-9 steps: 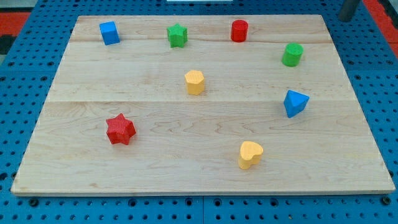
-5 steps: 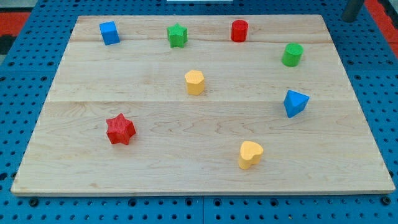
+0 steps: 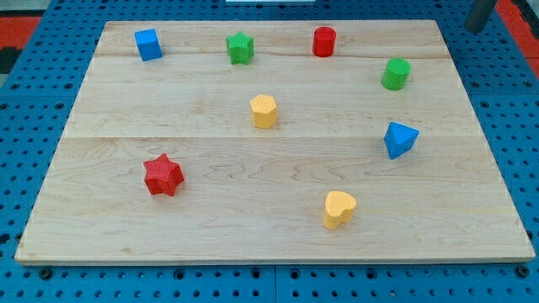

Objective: Push red circle towards middle of the board

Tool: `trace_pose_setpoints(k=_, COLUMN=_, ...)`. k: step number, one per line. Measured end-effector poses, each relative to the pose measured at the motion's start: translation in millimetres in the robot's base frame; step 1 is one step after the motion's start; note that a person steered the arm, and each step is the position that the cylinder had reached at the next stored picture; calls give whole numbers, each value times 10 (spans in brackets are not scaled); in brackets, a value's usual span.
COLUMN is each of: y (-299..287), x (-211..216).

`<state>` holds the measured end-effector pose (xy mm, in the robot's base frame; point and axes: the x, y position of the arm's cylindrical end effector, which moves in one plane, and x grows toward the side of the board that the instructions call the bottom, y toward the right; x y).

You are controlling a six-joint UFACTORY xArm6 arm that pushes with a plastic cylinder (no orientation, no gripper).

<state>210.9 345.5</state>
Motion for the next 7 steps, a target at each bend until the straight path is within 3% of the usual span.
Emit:
trace_pose_setpoints(k=1, y=-14, x=7)
trace_pose_setpoints(k=2, y=-380, x=27)
trace_pose_setpoints(k=4, y=-1785, x=20)
trace_pose_setpoints(k=7, y=-2055, x=-30)
